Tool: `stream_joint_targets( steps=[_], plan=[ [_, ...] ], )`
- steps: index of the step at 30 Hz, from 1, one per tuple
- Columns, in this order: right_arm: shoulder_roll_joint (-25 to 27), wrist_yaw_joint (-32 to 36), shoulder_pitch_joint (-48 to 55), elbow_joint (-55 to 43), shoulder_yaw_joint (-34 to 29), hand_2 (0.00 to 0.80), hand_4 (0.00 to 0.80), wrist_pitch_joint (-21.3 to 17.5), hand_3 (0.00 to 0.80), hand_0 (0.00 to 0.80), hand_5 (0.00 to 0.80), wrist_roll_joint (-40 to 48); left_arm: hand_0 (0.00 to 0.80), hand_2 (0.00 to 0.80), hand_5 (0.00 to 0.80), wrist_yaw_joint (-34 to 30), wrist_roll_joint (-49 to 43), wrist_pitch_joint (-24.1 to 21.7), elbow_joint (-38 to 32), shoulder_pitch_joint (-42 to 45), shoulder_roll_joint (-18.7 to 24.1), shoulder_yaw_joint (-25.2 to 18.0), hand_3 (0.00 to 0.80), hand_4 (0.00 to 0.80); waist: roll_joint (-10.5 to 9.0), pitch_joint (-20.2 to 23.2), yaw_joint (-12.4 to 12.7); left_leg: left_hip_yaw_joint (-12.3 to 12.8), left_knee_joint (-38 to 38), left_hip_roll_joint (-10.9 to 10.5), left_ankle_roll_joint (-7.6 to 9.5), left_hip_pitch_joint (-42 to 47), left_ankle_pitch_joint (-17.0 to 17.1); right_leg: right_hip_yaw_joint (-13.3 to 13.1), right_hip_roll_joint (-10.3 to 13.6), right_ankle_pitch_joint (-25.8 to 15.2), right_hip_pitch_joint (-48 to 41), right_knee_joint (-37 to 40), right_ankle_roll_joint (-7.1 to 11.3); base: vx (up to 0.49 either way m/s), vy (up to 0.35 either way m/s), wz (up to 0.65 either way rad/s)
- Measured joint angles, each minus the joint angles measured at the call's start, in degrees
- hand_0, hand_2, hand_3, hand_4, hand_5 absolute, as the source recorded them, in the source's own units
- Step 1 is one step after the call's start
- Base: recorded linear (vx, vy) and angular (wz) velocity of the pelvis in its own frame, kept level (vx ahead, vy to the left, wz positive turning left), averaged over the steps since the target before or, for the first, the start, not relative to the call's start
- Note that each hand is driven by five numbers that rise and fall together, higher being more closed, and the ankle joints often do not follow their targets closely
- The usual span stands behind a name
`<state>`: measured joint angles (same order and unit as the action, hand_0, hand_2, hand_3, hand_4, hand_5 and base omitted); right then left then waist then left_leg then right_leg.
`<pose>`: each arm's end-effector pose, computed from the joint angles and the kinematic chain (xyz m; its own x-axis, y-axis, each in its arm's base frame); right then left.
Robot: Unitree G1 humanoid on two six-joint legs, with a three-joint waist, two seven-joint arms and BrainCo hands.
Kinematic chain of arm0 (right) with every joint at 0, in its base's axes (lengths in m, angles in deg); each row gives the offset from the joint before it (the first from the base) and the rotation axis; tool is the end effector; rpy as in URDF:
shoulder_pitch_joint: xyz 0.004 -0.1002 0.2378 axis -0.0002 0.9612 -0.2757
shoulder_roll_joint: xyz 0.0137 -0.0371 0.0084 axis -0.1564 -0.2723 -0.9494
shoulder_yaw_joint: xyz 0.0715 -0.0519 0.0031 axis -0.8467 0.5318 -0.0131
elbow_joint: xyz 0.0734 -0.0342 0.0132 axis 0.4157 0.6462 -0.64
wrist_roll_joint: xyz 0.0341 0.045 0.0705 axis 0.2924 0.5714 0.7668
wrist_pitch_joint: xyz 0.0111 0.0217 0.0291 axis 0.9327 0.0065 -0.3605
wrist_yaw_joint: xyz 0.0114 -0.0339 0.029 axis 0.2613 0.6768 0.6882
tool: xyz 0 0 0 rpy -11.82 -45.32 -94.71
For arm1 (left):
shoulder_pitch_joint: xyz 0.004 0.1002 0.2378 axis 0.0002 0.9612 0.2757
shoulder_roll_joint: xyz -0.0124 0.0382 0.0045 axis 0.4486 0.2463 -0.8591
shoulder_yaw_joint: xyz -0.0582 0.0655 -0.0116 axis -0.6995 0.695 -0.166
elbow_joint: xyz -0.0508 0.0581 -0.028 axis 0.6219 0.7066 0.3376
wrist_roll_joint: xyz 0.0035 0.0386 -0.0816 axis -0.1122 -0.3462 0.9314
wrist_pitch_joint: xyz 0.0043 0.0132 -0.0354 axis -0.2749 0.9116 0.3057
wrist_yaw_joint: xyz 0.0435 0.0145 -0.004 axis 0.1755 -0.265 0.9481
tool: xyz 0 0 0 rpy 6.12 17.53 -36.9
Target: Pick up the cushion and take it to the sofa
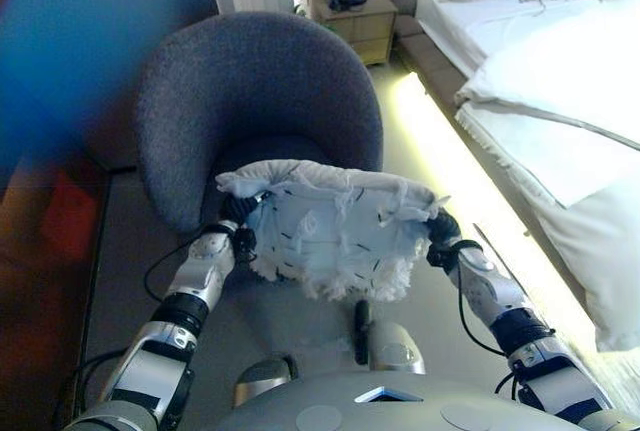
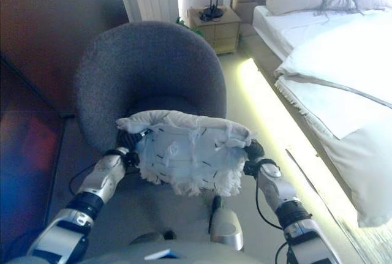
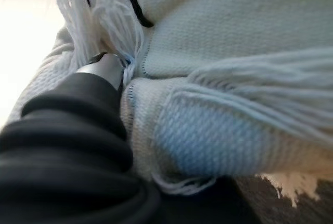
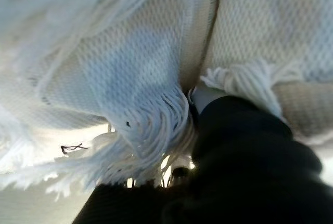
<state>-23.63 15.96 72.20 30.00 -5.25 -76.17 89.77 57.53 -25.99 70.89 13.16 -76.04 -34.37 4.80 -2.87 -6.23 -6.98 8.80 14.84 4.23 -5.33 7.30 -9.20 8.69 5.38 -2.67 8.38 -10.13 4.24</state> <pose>0.2013 -0.1991 0.0057 0.8697 0.0589 -0.4900 0.0217 0.9873 0.1573 0.2173 0.1928 0.0130 0.9366 -0.0316 -0.3489 0.0122 0.9983 -0.0577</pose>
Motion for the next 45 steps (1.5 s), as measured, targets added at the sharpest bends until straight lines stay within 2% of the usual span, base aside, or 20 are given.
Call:
stream_joint_targets(
  steps=[2,3,6,10,13,16,18,20,21,22,24,27,30,33,35,37,40,41,43,45],
  plan=[
    [0.6,0.5,-0.3,-0.1,0.2,0.8,0.8,0.3,0.8,0.8,0.8,-0.1,0.8,0.8,0.8,0.9,0.0,0.0,-0.6,-0.2,-0.3,-0.2,0.8,0.8,-0.18,0.9,0.1,0.0,14.5,2.7,-1.13,-4.5,-0.6,-0.4,-2.5,1.2,-1.3,0.1,-4.39,0.364,-0.251,-0.23],
    [0.7,1.0,-0.5,-0.1,0.2,0.8,0.8,0.5,0.8,0.8,0.8,-0.5,0.8,0.8,0.8,1.5,0.0,0.0,-0.6,-0.5,-0.4,-0.2,0.8,0.8,-1.09,1.5,0.1,-0.3,20.6,3.2,-0.81,-7.2,1.4,-1.1,-2.9,0.7,-1.4,0.0,-7.42,0.348,-0.207,-0.4],
    [1.2,2.3,-1.2,0.0,0.2,0.8,0.8,0.4,0.8,0.8,0.8,-0.9,0.8,0.8,0.8,2.2,0.1,0.0,-0.7,-0.5,-1.0,-0.9,0.8,0.8,-1.71,1.7,1.2,-3.1,31.9,4.0,-0.87,-12.3,10.1,-1.9,-3.8,2.3,-4.2,0.5,-9.79,0.276,-0.137,-0.56],
    [1.2,2.4,-1.3,0.2,0.4,0.8,0.8,0.4,0.8,0.8,0.8,-0.5,0.8,0.8,0.8,2.1,0.1,0.0,-1.1,-0.3,-0.9,-0.9,0.8,0.8,-3.76,1.9,2.1,-1.6,29.4,4.7,-0.4,-16.0,10.1,-1.8,-3.7,3.4,-7.4,2.7,-10.43,0.286,0.008,-0.23],
    [0.0,2.0,-2.1,0.2,0.7,0.8,0.8,0.5,0.8,0.8,0.8,-0.4,0.8,0.8,0.8,2.0,0.1,0.1,-1.1,-0.2,0.3,-0.9,0.8,0.8,-3.72,1.9,2.7,0.5,17.2,5.4,-0.4,-14.9,10.1,-1.6,-3.7,3.5,-10.5,4.7,-10.1,0.282,0.169,-0.17],
    [-0.5,1.1,-2.2,0.2,1.0,0.8,0.8,1.1,0.8,0.8,0.8,-0.4,0.8,0.8,0.8,1.7,0.2,0.4,-1.0,-0.2,0.9,-0.9,0.8,0.8,-3.21,2.0,3.5,-0.4,0.2,5.3,0.0,-12.0,10.9,-2.5,-3.6,5.2,-12.3,4.9,-8.8,0.298,0.172,-0.03],
    [-0.5,0.6,-2.5,0.2,1.4,0.8,0.8,1.6,0.8,0.8,0.8,-0.4,0.8,0.8,0.8,1.7,0.2,0.5,-0.6,-0.2,1.0,-0.8,0.8,0.8,-2.1,2.4,4.2,-2.6,-10.7,4.7,0.91,-9.4,12.0,-3.5,-3.4,6.2,-12.9,4.4,-7.39,0.244,0.137,-0.19],
    [-0.1,0.6,-2.5,0.2,1.5,0.8,0.8,1.8,0.8,0.8,0.8,-0.4,0.8,0.8,0.8,1.3,0.2,0.5,-0.4,-0.2,0.9,-0.7,0.8,0.8,-0.26,3.1,4.5,-2.5,-15.0,3.8,2.33,-6.1,13.1,-4.0,-3.2,7.6,-12.5,3.3,-5.4,0.203,0.147,-0.2],
    [0.6,0.6,-2.8,0.2,1.5,0.8,0.8,1.8,0.8,0.8,0.8,-0.4,0.8,0.8,0.8,1.2,0.2,0.5,-0.2,-0.2,0.3,-0.7,0.8,0.8,2.01,3.2,4.7,-2.1,-15.8,4.3,1.43,-4.2,14.3,-3.7,-3.7,8.8,-11.8,1.5,-4.01,0.164,0.157,-0.31],
    [-0.3,0.4,-2.9,0.7,1.7,0.8,0.8,2.1,0.8,0.8,0.8,-0.5,0.8,0.8,0.8,1.1,0.2,0.5,0.6,-0.2,0.4,-0.8,0.8,0.8,1.58,3.4,4.8,-0.7,-16.4,3.3,0.15,-3.1,14.6,-3.5,-1.9,9.7,-11.3,-0.4,-2.78,0.145,0.159,-0.33],
    [-1.3,0.3,-2.9,0.1,2.7,0.8,0.8,2.2,0.8,0.8,0.8,-0.5,0.8,0.8,0.8,1.2,0.2,0.5,1.5,-0.3,1.9,-1.0,0.8,0.8,0.24,4.2,4.6,0.0,-17.7,0.5,1.31,-3.0,14.9,-3.4,1.1,10.4,-10.4,-1.5,-0.49,0.12,0.175,-0.09],
    [-2.5,-0.2,-3.0,0.0,2.8,0.8,0.8,2.2,0.8,0.8,0.8,-0.5,0.8,0.8,0.8,2.0,0.2,0.3,1.7,-0.7,2.7,-0.9,0.8,0.8,0.56,3.9,4.8,0.3,-18.8,-1.3,2.68,-3.0,15.0,-3.2,2.8,9.6,-10.6,0.0,0.97,0.087,0.161,0.06],
    [-2.8,-1.3,-3.1,0.0,3.0,0.8,0.8,2.1,0.8,0.8,0.8,-0.5,0.8,0.8,0.8,2.7,0.1,0.1,1.7,-0.7,2.5,-0.9,0.8,0.8,1.4,3.3,5.8,0.0,-18.7,-1.8,3.32,-3.0,14.6,-1.5,3.5,9.7,-10.7,-0.9,1.3,0.039,0.207,0.11],
    [-2.9,-3.1,-4.5,0.1,3.0,0.8,0.8,1.8,0.8,0.8,0.8,-0.6,0.8,0.8,0.8,2.8,0.2,0.0,1.8,-1.4,2.5,-1.1,0.8,0.8,2.93,0.2,7.1,0.4,-17.4,-2.5,3.92,-2.9,13.8,2.2,6.2,10.7,-4.5,-13.7,1.19,0.175,0.158,-0.13],
    [-3.2,-3.4,-4.6,0.3,4.5,0.8,0.8,1.8,0.8,0.8,0.8,-0.5,0.8,0.8,0.8,2.8,0.1,-0.1,1.9,-1.3,2.6,-2.2,0.8,0.8,1.06,-0.3,8.0,1.4,-17.1,-4.5,4.01,-2.5,13.8,3.3,9.2,13.4,-3.2,-13.1,0.59,0.149,0.0,-0.2],
    [-4.3,-3.4,-4.6,0.9,4.9,0.8,0.8,1.8,0.8,0.8,0.8,-0.4,0.8,0.8,0.8,3.5,0.1,-0.1,1.8,-1.2,3.1,-2.6,0.8,0.8,1.07,-0.6,8.1,1.0,-15.5,-3.6,3.92,-3.5,13.6,6.1,9.5,12.5,-4.2,-11.5,0.55,-0.026,-0.068,-0.03],
    [-4.2,-3.2,-6.1,0.7,7.0,0.8,0.8,1.8,0.8,0.8,0.8,-0.6,0.8,0.8,0.8,6.5,0.2,-0.5,1.8,-2.5,3.7,-2.5,0.8,0.8,1.6,-0.8,8.6,0.2,-12.5,-2.6,3.81,-9.1,13.3,5.8,9.0,11.6,-0.4,-11.3,0.62,-0.175,-0.131,0.01],
    [-3.7,-3.3,-8.4,0.7,7.8,0.8,0.8,1.8,0.8,0.8,0.8,-0.6,0.8,0.8,0.8,7.8,0.2,-0.6,1.9,-4.4,4.1,-2.4,0.8,0.8,0.87,-0.9,8.8,0.1,-10.1,-2.6,3.87,-12.7,13.1,5.5,9.5,11.2,2.6,-12.5,0.25,-0.316,-0.138,0.01],
    [-3.1,-3.7,-13.9,1.9,8.7,0.8,0.8,1.8,0.8,0.8,0.8,-0.5,0.8,0.8,0.8,9.4,0.2,-0.6,2.4,-9.4,4.7,-2.4,0.8,0.8,0.47,-3.8,8.9,-1.1,-4.8,-2.7,4.02,-18.6,12.5,4.9,11.2,10.6,6.7,-16.6,-0.05,-0.321,-0.182,0.32],
    [-1.8,-5.3,-22.5,5.3,9.2,0.8,0.8,2.1,0.8,0.8,0.8,-0.1,0.8,0.8,0.8,10.6,0.2,-0.7,5.3,-17.9,4.8,-1.8,0.8,0.8,1.2,-8.3,8.9,-2.5,0.6,-1.4,3.76,-24.4,12.4,4.3,11.3,11.7,10.1,-20.5,-0.02,-0.23,-0.142,0.61]
  ],
)
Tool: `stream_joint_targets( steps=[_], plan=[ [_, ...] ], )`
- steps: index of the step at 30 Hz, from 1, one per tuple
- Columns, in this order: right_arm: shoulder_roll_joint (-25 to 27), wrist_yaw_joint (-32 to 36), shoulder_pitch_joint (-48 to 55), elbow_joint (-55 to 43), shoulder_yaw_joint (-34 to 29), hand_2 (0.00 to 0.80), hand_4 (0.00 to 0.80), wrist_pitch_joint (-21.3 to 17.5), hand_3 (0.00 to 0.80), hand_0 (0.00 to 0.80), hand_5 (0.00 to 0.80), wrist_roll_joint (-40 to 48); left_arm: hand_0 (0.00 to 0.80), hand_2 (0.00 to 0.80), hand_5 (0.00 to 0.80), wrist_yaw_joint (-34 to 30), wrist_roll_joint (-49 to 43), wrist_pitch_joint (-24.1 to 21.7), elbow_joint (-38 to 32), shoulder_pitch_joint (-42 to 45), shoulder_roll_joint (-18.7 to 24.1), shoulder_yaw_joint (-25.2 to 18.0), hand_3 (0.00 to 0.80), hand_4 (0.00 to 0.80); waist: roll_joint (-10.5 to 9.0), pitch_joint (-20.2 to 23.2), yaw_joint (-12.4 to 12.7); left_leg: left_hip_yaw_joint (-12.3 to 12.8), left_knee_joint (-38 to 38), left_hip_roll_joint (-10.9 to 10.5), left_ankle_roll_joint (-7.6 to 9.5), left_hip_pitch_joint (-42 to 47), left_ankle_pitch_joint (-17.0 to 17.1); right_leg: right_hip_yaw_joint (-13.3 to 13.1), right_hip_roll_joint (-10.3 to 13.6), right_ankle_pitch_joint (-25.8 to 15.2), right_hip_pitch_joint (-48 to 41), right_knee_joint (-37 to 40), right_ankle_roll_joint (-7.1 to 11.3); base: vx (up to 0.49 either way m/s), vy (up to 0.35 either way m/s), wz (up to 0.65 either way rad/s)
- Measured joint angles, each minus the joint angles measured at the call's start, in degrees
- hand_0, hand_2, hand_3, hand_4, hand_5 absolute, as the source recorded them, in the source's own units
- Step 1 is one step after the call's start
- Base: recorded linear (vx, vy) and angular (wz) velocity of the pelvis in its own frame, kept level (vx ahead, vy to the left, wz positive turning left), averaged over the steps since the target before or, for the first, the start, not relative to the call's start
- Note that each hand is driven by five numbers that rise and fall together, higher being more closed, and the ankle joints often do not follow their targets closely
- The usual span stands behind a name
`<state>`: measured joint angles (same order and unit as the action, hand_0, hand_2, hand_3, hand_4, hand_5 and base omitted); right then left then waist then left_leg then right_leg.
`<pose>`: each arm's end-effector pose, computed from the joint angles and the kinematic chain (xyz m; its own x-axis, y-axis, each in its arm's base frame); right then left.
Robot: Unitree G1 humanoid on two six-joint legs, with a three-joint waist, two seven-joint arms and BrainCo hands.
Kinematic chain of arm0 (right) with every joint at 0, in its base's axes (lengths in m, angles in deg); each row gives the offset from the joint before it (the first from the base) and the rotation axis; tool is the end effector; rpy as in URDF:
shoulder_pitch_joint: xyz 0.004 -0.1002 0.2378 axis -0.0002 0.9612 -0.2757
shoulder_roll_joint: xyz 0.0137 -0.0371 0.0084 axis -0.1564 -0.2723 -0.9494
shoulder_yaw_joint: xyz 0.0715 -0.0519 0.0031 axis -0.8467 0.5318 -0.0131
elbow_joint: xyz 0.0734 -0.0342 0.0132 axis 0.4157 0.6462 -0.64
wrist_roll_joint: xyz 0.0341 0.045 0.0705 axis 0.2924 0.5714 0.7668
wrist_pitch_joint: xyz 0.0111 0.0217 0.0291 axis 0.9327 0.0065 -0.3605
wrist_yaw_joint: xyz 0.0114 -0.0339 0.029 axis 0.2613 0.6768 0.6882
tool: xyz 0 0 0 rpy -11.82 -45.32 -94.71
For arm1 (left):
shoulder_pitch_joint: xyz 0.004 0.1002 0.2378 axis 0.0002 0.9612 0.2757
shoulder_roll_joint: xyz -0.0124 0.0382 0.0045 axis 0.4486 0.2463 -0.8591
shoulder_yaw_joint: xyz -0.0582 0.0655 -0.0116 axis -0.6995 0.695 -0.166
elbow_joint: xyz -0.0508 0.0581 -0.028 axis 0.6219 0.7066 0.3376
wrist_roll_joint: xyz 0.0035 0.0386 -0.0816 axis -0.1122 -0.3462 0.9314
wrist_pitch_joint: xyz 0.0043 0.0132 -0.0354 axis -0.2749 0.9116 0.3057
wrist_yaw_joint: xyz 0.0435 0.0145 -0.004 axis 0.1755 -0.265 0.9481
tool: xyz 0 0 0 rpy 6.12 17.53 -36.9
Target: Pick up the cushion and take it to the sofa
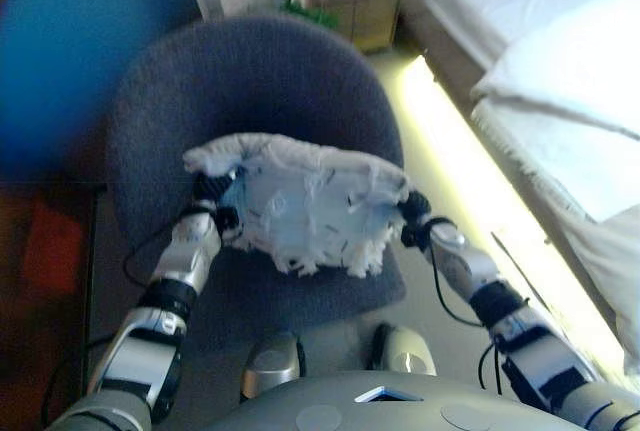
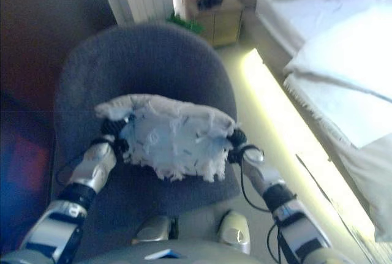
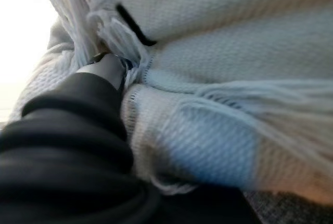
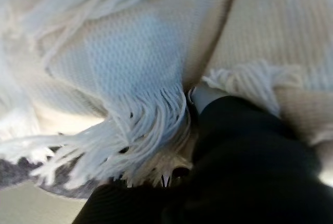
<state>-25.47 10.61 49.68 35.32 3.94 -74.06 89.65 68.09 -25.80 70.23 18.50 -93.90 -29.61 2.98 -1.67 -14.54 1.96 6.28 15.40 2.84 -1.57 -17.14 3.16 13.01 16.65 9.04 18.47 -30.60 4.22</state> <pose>0.2742 -0.1526 0.0664 0.9360 0.1417 -0.3223 -0.1332 0.9899 0.0484 0.2798 0.2055 0.0824 0.9778 0.1828 -0.1026 -0.1794 0.9829 0.0421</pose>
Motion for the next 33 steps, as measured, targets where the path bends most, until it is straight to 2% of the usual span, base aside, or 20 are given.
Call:
stream_joint_targets(
  steps=[2,3,4,5,6,9,17,21,25,30,33],
  plan=[
    [0.9,-0.6,-4.3,0.0,0.3,0.8,0.8,-0.1,0.8,0.8,0.8,1.9,0.8,0.8,0.8,0.9,0.6,-1.0,3.0,-5.0,0.8,0.8,0.8,0.8,0.37,-2.5,0.6,0.0,3.3,1.8,-1.24,-3.6,-0.7,0.2,-0.7,0.8,3.1,-2.4,-0.99,-0.152,-0.06,0.15],
    [0.6,-0.7,-5.8,-0.3,0.3,0.8,0.8,-0.3,0.8,0.8,0.8,2.1,0.8,0.8,0.8,1.3,1.5,-1.4,3.7,-6.6,2.1,1.1,0.8,0.8,-0.05,-3.2,0.6,-0.8,7.4,2.2,-2.57,-5.4,-2.6,0.2,-0.4,1.0,5.1,-3.8,-1.43,-0.073,-0.003,-0.12],
    [0.4,-0.8,-5.9,-1.1,0.4,0.8,0.8,-0.4,0.8,0.8,0.8,2.1,0.8,0.8,0.8,1.5,1.9,-2.0,4.2,-7.4,2.7,1.2,0.8,0.8,-0.17,-3.5,0.4,-1.7,11.5,2.4,-2.36,-6.4,-6.2,0.1,-0.2,1.0,6.5,-5.1,-1.47,-0.032,0.023,-0.08],
    [0.5,-0.9,-5.9,-2.4,0.7,0.8,0.8,-0.6,0.8,0.8,0.8,2.1,0.8,0.8,0.8,1.6,2.4,-2.6,5.2,-9.0,3.0,1.3,0.8,0.8,0.0,-4.6,0.2,-1.8,13.2,2.7,-2.75,-7.4,-7.2,0.0,0.1,1.1,7.3,-6.3,-1.42,0.007,0.044,0.0],
    [0.4,-1.0,-6.0,-3.4,0.8,0.8,0.8,-0.7,0.8,0.8,0.8,2.1,0.8,0.8,0.8,2.2,3.2,-3.3,6.1,-10.8,2.9,1.4,0.8,0.8,-0.19,-5.8,-0.6,-1.8,14.4,2.6,-2.28,-8.3,-7.6,-0.3,0.5,1.1,8.1,-7.1,-1.33,0.021,0.038,0.07],
    [-0.7,-1.7,-6.6,-4.0,1.2,0.8,0.8,-0.8,0.8,0.8,0.8,2.0,0.8,0.8,0.8,3.7,3.3,-4.4,9.6,-14.7,2.6,2.2,0.8,0.8,-0.34,-6.5,-1.6,-1.8,16.1,2.7,-1.99,-10.9,-7.8,-0.8,0.6,0.9,10.4,-7.9,-1.2,-0.004,0.036,-0.06],
    [-0.7,-2.8,-10.7,-5.9,1.5,0.8,0.8,-1.3,0.8,0.8,0.8,1.8,0.8,0.8,0.8,7.2,3.3,-8.4,12.8,-20.7,2.6,2.3,0.8,0.8,-0.1,-7.7,-3.3,-1.2,16.7,3.0,-1.95,-14.9,-7.7,-3.0,-0.4,-0.2,15.5,-8.2,-1.41,-0.015,0.018,-0.08],
    [-0.8,-4.5,-11.4,-6.9,1.6,0.8,0.8,-1.2,0.8,0.8,0.8,1.8,0.8,0.8,0.8,6.9,3.4,-9.0,13.7,-23.1,2.7,2.4,0.8,0.8,-0.05,-8.4,-4.3,-0.2,15.6,3.2,-1.89,-14.7,-7.4,-3.2,-0.5,-0.5,15.8,-7.5,-1.5,0.052,0.001,-0.03],
    [-0.8,-6.1,-11.3,-7.0,1.4,0.8,0.8,-1.2,0.8,0.8,0.8,1.8,0.8,0.8,0.8,6.5,3.2,-9.5,13.7,-25.3,1.6,4.5,0.8,0.8,-0.05,-8.4,-5.6,0.5,14.2,3.2,-2.01,-14.1,-7.2,-3.3,-0.7,-1.0,15.5,-5.9,-1.04,0.07,-0.021,-0.05],
    [-0.3,-6.6,-8.7,-8.6,1.3,0.8,0.8,-1.0,0.8,0.8,0.8,1.0,0.8,0.8,0.8,6.5,1.5,-9.8,13.5,-26.0,0.2,5.0,0.8,0.8,-0.1,-9.5,-6.6,2.7,11.0,3.3,-1.97,-9.5,-7.0,-4.7,-1.4,-1.7,12.5,-3.1,-0.55,0.089,-0.001,-0.17],
    [-0.3,-6.6,-7.8,-10.2,1.0,0.8,0.8,-0.5,0.8,0.8,0.8,0.1,0.8,0.8,0.8,6.5,0.9,-10.2,13.0,-26.8,0.2,5.0,0.8,0.8,-0.08,-9.5,-7.7,3.2,10.2,3.3,-1.93,-9.4,-6.8,-4.9,-1.6,-2.1,12.6,-2.0,-0.41,0.023,0.013,-0.09]
  ],
)
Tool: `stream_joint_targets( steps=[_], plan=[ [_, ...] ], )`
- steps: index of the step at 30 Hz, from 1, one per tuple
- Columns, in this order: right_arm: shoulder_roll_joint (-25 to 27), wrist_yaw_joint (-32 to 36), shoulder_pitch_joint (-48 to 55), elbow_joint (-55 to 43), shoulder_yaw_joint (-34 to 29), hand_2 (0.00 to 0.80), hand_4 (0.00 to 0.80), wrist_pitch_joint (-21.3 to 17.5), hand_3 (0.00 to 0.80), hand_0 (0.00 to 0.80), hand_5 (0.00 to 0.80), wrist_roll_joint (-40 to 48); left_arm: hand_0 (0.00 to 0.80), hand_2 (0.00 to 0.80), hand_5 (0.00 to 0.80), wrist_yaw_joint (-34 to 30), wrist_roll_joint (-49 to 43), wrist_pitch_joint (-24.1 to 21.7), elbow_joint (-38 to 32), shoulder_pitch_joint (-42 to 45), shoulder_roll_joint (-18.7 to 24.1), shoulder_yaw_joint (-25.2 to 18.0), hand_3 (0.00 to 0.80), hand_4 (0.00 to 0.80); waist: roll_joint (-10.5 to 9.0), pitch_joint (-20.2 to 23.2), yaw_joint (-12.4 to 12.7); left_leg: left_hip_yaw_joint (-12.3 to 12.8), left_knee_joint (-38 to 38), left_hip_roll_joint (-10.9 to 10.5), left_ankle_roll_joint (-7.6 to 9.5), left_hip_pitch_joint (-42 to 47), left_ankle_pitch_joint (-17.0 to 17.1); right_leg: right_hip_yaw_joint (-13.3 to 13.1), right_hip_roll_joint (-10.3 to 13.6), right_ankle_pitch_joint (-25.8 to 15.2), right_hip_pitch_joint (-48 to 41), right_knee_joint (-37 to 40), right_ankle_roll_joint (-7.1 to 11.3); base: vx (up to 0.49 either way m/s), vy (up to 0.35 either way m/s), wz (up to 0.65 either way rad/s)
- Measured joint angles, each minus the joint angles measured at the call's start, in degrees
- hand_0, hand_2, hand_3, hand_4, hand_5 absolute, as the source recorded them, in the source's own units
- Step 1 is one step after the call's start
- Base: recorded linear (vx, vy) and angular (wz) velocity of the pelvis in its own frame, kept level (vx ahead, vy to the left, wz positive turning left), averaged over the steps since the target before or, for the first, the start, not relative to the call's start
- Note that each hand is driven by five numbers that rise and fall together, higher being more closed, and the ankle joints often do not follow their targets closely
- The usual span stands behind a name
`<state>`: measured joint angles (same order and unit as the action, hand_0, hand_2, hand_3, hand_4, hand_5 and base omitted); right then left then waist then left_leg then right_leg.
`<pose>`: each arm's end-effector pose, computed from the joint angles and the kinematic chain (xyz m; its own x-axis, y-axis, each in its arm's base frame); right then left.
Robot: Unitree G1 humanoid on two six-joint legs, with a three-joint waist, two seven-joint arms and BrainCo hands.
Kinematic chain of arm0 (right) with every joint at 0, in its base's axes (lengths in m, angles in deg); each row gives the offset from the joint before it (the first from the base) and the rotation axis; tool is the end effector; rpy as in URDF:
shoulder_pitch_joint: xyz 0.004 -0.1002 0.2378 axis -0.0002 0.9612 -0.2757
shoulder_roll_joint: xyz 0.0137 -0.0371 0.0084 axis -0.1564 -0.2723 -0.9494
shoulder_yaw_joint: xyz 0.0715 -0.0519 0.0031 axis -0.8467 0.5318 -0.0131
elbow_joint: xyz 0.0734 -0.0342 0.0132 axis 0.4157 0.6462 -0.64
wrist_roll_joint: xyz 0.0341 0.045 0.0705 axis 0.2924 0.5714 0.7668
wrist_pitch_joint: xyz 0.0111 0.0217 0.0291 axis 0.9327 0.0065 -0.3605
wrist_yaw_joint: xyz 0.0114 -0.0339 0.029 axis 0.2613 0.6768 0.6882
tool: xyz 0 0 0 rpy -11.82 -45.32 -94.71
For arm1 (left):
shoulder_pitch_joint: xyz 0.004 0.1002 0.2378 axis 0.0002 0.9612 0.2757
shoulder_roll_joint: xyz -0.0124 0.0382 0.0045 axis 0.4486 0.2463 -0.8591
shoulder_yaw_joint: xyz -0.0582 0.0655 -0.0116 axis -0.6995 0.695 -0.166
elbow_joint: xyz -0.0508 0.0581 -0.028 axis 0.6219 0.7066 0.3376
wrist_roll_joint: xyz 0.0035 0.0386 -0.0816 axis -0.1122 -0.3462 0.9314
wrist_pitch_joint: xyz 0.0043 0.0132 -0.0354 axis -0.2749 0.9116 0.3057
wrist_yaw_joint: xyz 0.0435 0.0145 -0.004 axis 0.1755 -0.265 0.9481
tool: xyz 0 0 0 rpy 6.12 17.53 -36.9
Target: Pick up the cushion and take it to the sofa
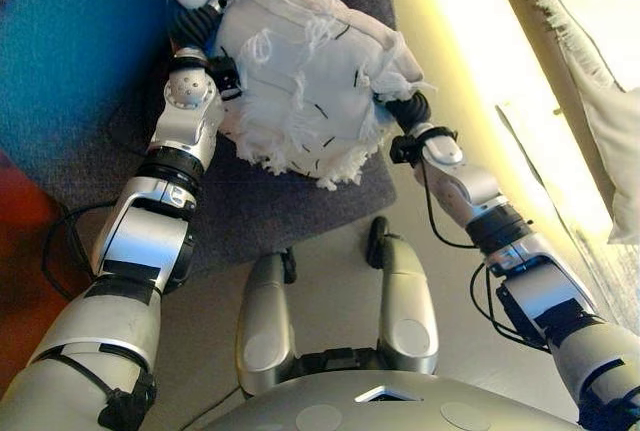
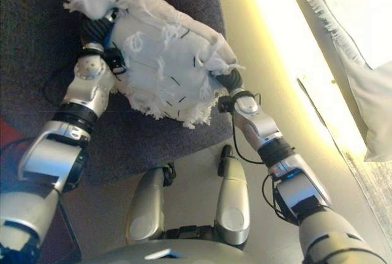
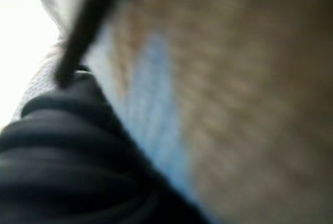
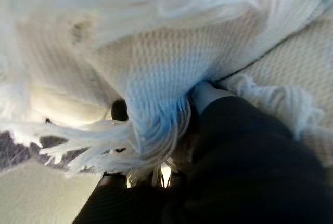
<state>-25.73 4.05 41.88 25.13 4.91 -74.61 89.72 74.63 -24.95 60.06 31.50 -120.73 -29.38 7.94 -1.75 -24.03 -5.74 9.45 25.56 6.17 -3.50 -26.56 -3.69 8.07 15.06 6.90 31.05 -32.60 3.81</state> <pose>0.2908 -0.1214 0.1271 0.9811 0.1846 -0.0573 -0.1828 0.9825 0.0363 0.3358 0.1777 0.1902 0.9263 0.2226 0.3039 -0.2330 0.9725 -0.0019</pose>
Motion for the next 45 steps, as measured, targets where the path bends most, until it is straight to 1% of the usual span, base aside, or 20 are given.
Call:
stream_joint_targets(
  steps=[4,6,7,8,13,17,24,29,31,33,35,36,37,38,41,44,45],
  plan=[
    [0.0,0.1,0.1,0.0,-0.1,0.8,0.8,0.2,0.8,0.8,0.8,-0.6,0.8,0.8,0.8,0.8,-2.1,0.2,-0.9,-0.5,-0.2,0.0,0.8,0.8,0.11,-0.1,-0.5,0.6,-0.7,0.0,0.03,0.1,0.0,-0.3,-0.1,-0.2,0.3,0.6,0.09,0.024,0.02,-0.05],
    [-0.1,0.1,0.0,0.0,-0.1,0.8,0.8,1.0,0.8,0.8,0.8,-1.0,0.8,0.8,0.8,0.9,-2.2,1.3,-0.9,-0.5,-0.3,0.0,0.8,0.8,0.11,-0.1,-0.3,1.2,-1.2,-0.1,0.02,0.9,0.0,-0.8,-0.1,-0.2,0.1,0.7,0.13,0.045,0.019,-0.1],
    [-0.1,0.1,0.0,0.0,-0.1,0.207,0.207,1.6,0.207,0.207,0.207,-1.1,0.0,0.0,0.0,0.9,-2.2,1.9,-0.9,-0.5,-0.2,0.0,0.0,0.0,0.11,-0.1,-0.2,1.4,-1.4,-0.1,0.02,1.2,0.0,-1.0,-0.1,-0.2,0.1,0.7,0.14,0.041,0.021,-0.08],
    [-0.1,0.1,-0.1,0.0,0.0,0.0,0.0,2.0,0.0,0.0,0.0,-1.1,0.0,0.0,0.0,1.0,-2.1,2.4,-0.9,-0.6,-0.1,0.0,0.0,0.0,0.13,-0.1,0.1,1.5,-1.5,-0.2,0.02,1.3,0.0,-1.0,-0.1,-0.2,0.1,0.7,0.15,0.039,0.024,-0.04],
    [0.0,0.0,0.1,0.0,1.0,0.0,0.0,3.5,0.0,0.0,0.0,-1.3,0.0,0.0,0.0,1.3,-2.1,4.5,-0.9,-0.6,-0.3,0.0,0.0,0.0,0.17,-0.1,0.0,1.7,-2.2,-0.3,-0.01,2.5,0.3,-1.3,-0.1,-0.3,-0.8,0.9,0.2,0.011,0.008,-0.01],
    [0.0,-1.2,0.1,0.2,1.0,0.0,0.0,3.4,0.0,0.0,0.0,-0.4,0.0,0.0,0.0,1.3,-2.1,4.7,-1.0,-0.6,0.0,-0.1,0.0,0.0,0.25,-0.1,0.1,1.7,-3.0,-0.4,-0.04,3.0,0.7,-1.3,-0.1,-0.3,-1.1,1.2,0.18,0.042,0.012,0.01],
    [0.6,-1.6,2.5,0.4,1.0,0.0,0.0,3.3,0.0,0.0,0.0,1.3,0.0,0.0,0.0,0.7,-2.0,6.4,-1.0,0.7,0.8,0.7,0.0,0.0,0.57,-0.2,0.2,2.5,-8.8,-1.1,0.0,9.1,2.4,-0.5,-0.1,-1.3,-6.7,5.6,0.78,0.083,0.04,-0.01],
    [2.0,-1.1,3.8,0.3,0.2,0.0,0.0,2.7,0.0,0.0,0.0,2.0,0.0,0.0,0.0,-0.9,-0.8,6.3,-1.3,0.7,1.6,0.1,0.0,0.0,1.12,0.0,0.4,3.0,-13.2,-1.5,0.13,12.1,4.3,0.8,-0.1,-2.1,-9.7,8.6,1.07,0.105,0.009,0.09],
    [2.2,-0.8,5.3,0.3,-1.3,0.0,0.0,2.3,0.0,0.0,0.0,2.0,0.0,0.0,0.0,-2.2,0.9,6.1,-2.2,1.6,1.8,-0.6,0.0,0.0,1.94,0.4,0.3,3.0,-15.5,-1.6,0.15,14.5,4.8,1.9,-0.1,-2.4,-12.4,10.8,1.4,0.124,-0.004,0.1],
    [2.5,-0.4,7.0,0.3,-2.6,0.0,0.0,2.1,0.0,0.0,0.0,2.0,0.0,0.0,0.0,-3.9,0.9,5.8,-4.4,4.5,2.0,-2.1,0.0,0.0,3.27,1.3,0.5,3.2,-17.1,-1.7,0.16,16.4,4.8,2.0,-0.5,-2.9,-14.6,12.9,1.77,0.13,-0.003,-0.01],
    [2.5,-0.1,7.5,0.2,-3.1,0.0,0.0,2.0,0.0,0.0,0.0,2.0,0.0,0.0,0.0,-4.4,0.9,5.7,-5.0,5.4,2.0,-2.8,0.0,0.0,3.61,1.5,0.5,3.2,-17.5,-1.7,0.16,16.8,4.8,2.0,-0.7,-3.1,-15.2,13.4,1.87,0.069,-0.001,-0.02],
    [4.1,1.3,13.3,-0.8,-5.7,0.0,0.0,1.2,0.0,0.0,0.0,1.9,0.0,0.0,0.0,-6.9,0.9,4.9,-8.2,12.1,2.1,-5.4,0.0,0.0,5.82,3.5,0.6,3.2,-20.0,-1.8,0.16,19.6,5.1,2.7,-1.2,-4.4,-19.1,17.8,2.53,0.161,0.0,0.01],
    [4.6,1.4,14.6,-1.1,-6.0,0.0,0.0,1.0,0.0,0.0,0.0,1.9,0.0,0.0,0.0,-7.1,0.9,4.6,-8.3,13.4,2.1,-5.5,0.0,0.0,6.16,4.1,0.6,3.2,-20.5,-1.9,0.16,20.2,5.1,2.9,-1.3,-4.5,-20.0,18.6,2.69,0.231,-0.004,0.02],
    [4.9,2.1,16.7,-1.6,-7.5,0.0,0.0,0.9,0.0,0.0,0.0,1.9,0.0,0.0,0.0,-8.3,0.9,4.6,-9.2,16.5,1.8,-7.5,0.0,0.0,6.5,5.6,0.6,3.2,-21.6,-2.0,0.16,21.4,5.1,3.2,-1.5,-4.8,-21.5,20.3,2.92,0.283,-0.016,0.02],
    [4.8,4.1,21.8,-4.5,-11.5,0.0,0.0,-0.3,0.0,0.0,0.0,1.9,0.0,0.0,0.0,-10.8,0.9,4.6,-12.8,22.8,2.0,-12.3,0.0,0.0,6.26,8.0,0.6,3.1,-23.9,-1.9,0.14,25.0,5.1,3.6,-2.5,-5.9,-26.5,25.1,3.35,0.178,-0.038,0.02],
    [4.0,5.1,26.7,-4.5,-13.2,0.0,0.0,-1.0,0.0,0.0,0.0,1.9,0.0,0.0,0.0,-11.5,0.7,4.5,-14.9,28.3,2.4,-15.4,0.0,0.0,5.5,12.6,0.9,3.1,-26.5,-1.9,-0.09,28.2,5.2,3.6,-3.4,-7.1,-31.0,30.2,3.72,0.117,-0.05,0.04],
    [3.7,5.4,28.1,-4.5,-13.3,0.0,0.0,-1.4,0.0,0.0,0.0,2.0,0.0,0.0,0.0,-11.7,0.7,4.5,-15.7,29.8,2.9,-15.7,0.0,0.0,5.18,14.0,1.2,3.1,-27.1,-1.9,-0.19,28.9,5.3,3.6,-3.6,-7.4,-32.0,31.5,3.75,0.072,-0.057,0.0]
  ],
)
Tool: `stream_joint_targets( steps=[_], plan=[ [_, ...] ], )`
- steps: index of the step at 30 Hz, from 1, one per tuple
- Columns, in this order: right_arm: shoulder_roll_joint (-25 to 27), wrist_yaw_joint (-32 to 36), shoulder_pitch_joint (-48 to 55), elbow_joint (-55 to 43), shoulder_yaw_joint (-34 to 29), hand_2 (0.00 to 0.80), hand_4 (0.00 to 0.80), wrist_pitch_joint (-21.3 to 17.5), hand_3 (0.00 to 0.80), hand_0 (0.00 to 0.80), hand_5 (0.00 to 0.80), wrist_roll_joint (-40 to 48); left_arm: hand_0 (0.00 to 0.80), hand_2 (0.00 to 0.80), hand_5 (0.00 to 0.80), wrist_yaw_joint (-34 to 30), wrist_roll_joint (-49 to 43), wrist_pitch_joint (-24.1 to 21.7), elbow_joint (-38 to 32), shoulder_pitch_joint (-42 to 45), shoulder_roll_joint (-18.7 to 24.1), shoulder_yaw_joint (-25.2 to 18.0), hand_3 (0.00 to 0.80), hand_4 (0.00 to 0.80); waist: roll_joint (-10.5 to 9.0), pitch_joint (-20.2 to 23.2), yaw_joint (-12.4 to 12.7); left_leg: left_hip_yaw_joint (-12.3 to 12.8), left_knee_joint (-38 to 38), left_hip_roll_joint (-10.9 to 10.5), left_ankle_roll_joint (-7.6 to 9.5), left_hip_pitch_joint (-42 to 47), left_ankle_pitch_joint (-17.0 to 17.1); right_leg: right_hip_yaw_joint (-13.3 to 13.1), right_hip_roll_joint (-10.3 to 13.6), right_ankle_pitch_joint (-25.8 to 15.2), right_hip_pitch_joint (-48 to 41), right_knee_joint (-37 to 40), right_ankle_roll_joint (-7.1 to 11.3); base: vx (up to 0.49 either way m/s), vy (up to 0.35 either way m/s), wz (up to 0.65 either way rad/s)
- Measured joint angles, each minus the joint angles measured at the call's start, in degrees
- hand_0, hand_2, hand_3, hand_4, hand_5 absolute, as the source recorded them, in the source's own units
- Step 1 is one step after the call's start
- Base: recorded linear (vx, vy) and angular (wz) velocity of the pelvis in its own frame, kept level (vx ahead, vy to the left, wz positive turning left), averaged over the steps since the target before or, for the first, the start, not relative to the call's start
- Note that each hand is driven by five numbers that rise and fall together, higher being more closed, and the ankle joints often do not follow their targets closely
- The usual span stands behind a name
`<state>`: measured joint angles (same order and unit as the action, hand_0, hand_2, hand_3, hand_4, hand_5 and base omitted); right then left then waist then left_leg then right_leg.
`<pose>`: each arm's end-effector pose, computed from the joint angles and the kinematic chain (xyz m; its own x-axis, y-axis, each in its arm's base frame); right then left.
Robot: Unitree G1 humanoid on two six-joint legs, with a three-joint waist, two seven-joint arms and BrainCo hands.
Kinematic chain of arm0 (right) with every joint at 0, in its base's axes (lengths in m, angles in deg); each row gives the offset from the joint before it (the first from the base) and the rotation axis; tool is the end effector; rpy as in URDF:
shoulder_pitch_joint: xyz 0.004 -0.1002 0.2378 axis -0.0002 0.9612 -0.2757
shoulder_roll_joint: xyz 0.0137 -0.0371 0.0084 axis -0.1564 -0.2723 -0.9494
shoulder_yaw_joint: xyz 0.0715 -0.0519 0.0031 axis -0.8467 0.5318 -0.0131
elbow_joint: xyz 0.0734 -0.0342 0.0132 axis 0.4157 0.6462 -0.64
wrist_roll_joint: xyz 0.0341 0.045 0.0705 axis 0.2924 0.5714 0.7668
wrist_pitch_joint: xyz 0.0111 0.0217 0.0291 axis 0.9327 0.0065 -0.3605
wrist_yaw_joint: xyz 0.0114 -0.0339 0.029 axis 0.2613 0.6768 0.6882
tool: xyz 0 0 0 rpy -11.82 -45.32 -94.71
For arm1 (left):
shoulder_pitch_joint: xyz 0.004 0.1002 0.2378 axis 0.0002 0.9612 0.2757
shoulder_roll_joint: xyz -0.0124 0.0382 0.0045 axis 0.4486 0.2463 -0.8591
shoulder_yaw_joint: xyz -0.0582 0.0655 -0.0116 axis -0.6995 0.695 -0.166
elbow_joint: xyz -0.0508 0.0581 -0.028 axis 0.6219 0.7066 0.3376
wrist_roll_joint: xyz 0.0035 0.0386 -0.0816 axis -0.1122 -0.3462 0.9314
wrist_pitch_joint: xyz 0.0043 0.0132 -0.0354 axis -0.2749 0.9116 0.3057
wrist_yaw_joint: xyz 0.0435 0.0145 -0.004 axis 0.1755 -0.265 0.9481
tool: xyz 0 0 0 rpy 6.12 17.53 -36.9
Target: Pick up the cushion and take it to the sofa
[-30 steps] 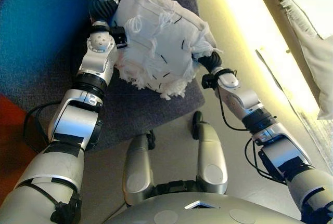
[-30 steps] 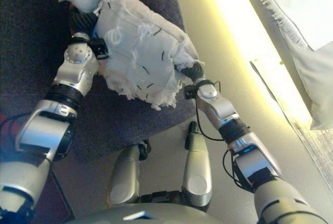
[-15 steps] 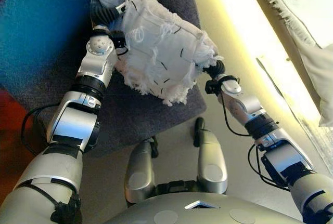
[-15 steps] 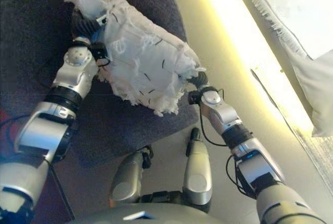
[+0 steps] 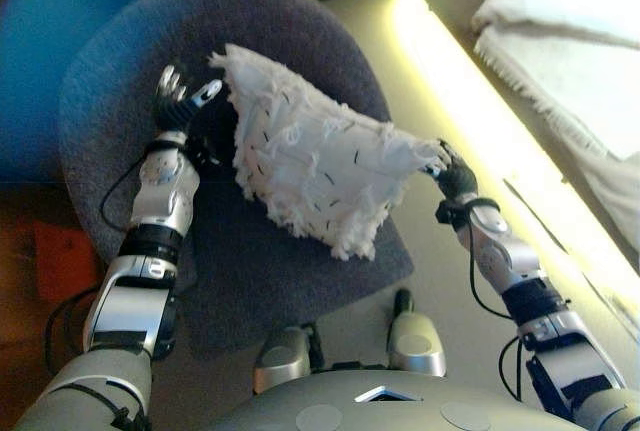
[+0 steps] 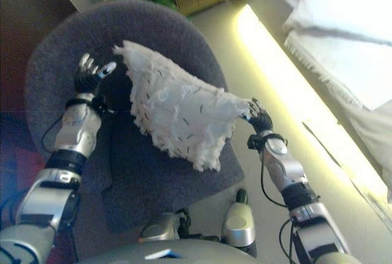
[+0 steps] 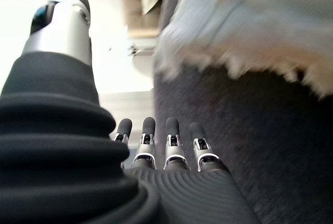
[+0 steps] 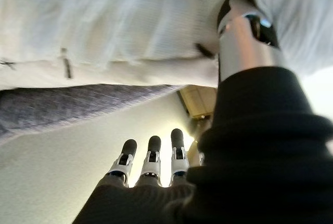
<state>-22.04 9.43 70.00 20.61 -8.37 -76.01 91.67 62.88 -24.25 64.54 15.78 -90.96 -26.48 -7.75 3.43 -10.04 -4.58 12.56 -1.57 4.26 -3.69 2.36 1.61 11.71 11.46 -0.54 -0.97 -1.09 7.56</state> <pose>0.2205 -0.1976 0.0426 0.9446 -0.0150 -0.3280 0.0745 0.9827 0.1698 0.2710 0.2447 0.1001 0.9652 0.2551 0.0568 -0.2516 0.9658 -0.0622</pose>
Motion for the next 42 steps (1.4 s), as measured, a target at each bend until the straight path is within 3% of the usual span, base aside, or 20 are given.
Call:
stream_joint_targets(
  steps=[8,15,23,26,36,42],
  plan=[
    [-3.1,4.3,10.0,-3.6,-1.5,0.0,0.0,-2.7,0.0,0.0,0.0,-4.0,0.0,0.0,0.0,-2.4,0.6,-1.1,-15.9,14.5,-0.5,-5.8,0.0,0.0,-2.26,5.6,1.3,-0.2,-3.3,0.2,-0.89,3.3,0.6,1.2,-1.3,-2.0,-4.9,6.2,0.07,0.02,-0.069,0.03],
    [-4.8,7.1,16.6,-9.0,-3.8,0.0,0.0,-3.6,0.0,0.0,0.0,-5.6,0.0,0.0,0.0,-8.7,4.9,0.4,-27.0,28.2,-8.2,-6.8,0.0,0.0,-3.33,7.4,2.5,-0.4,-3.4,0.2,-0.9,4.0,0.6,1.3,-1.3,-2.0,-5.8,6.2,0.08,-0.023,-0.074,0.02],
    [-5.0,9.9,26.0,-12.2,-3.8,0.0,0.0,-8.2,0.0,0.0,0.0,-2.3,0.0,0.0,0.0,-11.2,11.0,2.0,-28.0,41.3,-9.4,-3.5,0.0,0.0,-4.67,8.7,2.8,-0.6,-3.4,0.2,-0.92,3.9,0.6,1.4,-1.4,-2.0,-5.8,6.2,0.07,-0.06,-0.049,0.01],
    [-5.2,11.0,28.2,-12.2,-3.8,0.0,0.0,-10.0,0.0,0.0,0.0,0.0,0.0,0.0,0.0,-12.0,11.9,1.9,-28.3,43.8,-9.4,-1.5,0.0,0.0,-4.72,8.8,4.1,-0.7,-3.5,0.2,-0.91,3.9,0.6,1.4,-1.4,-2.0,-5.7,6.4,0.03,-0.095,-0.019,-0.01],
    [-3.8,11.7,26.5,-12.2,-0.6,0.0,0.0,-15.1,0.0,0.0,0.0,1.8,0.0,0.0,0.0,-13.9,14.2,-0.4,-30.9,44.5,-6.7,2.3,0.0,0.0,-4.61,8.7,5.5,-2.4,-3.4,0.2,-0.92,1.5,1.5,3.1,-1.5,-2.2,-4.5,6.3,-0.13,-0.107,-0.004,0.09],
    [-3.1,14.6,27.2,-12.7,0.0,0.0,0.0,-15.1,0.0,0.0,0.0,2.2,0.0,0.0,0.0,-13.6,14.2,-2.4,-30.9,44.5,-6.3,2.3,0.0,0.0,-4.58,8.7,5.4,-2.9,-3.4,0.2,-0.93,0.3,1.6,3.1,-1.6,-2.2,-3.6,6.2,-0.13,-0.036,0.0,0.04]
  ],
)
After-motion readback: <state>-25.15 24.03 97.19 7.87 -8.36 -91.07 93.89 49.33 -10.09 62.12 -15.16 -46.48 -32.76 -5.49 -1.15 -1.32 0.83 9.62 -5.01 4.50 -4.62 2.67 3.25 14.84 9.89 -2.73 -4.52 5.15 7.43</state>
